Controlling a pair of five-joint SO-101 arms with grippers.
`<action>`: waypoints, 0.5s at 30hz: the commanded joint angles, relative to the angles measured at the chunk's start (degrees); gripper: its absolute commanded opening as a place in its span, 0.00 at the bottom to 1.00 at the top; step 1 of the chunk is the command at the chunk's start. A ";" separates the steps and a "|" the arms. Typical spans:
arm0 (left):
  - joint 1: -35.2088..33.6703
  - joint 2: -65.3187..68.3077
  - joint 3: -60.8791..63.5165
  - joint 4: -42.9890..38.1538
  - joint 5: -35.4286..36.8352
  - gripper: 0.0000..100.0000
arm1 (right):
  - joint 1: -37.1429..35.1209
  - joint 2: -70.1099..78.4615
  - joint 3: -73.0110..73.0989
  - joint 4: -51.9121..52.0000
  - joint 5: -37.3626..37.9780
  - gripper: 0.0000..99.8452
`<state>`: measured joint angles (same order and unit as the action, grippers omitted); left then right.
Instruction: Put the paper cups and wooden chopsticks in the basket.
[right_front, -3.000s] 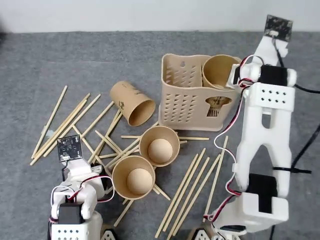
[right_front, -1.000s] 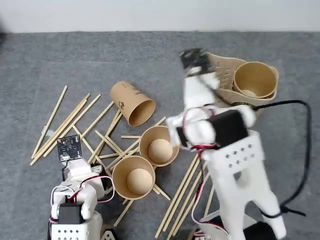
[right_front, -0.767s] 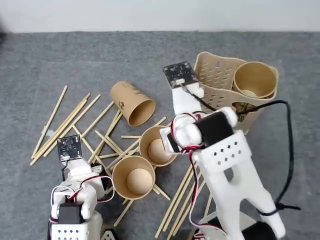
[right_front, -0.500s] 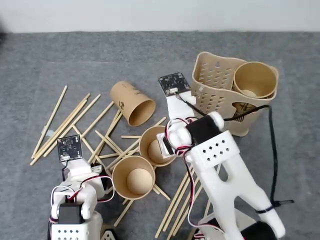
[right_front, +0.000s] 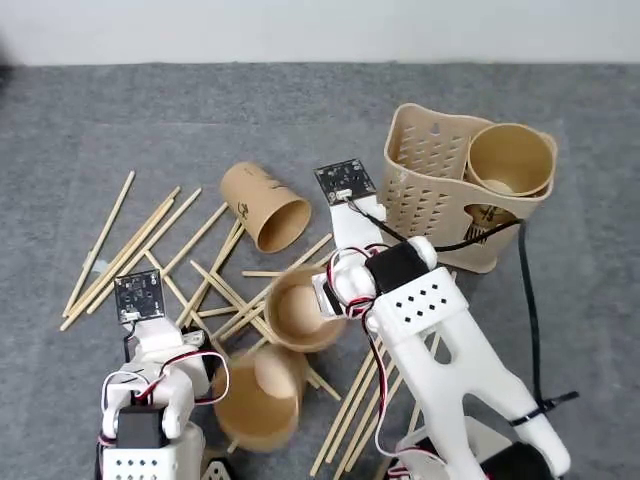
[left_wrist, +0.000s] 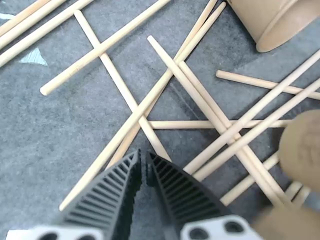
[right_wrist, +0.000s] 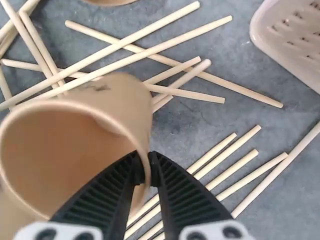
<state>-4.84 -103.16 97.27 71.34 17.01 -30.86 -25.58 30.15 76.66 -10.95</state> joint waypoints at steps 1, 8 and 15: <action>-0.44 -0.09 -0.75 0.09 0.62 0.02 | 0.04 -2.15 -2.55 -0.04 -0.35 0.01; -0.44 -0.09 -0.75 0.09 0.62 0.02 | 0.04 -6.55 -15.12 10.51 -0.44 0.01; -0.26 -0.09 -0.75 0.09 0.70 0.02 | 0.04 -8.92 -22.59 17.10 -0.44 0.01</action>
<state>-4.84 -103.16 97.27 71.34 17.01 -30.77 -32.00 12.75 91.60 -10.95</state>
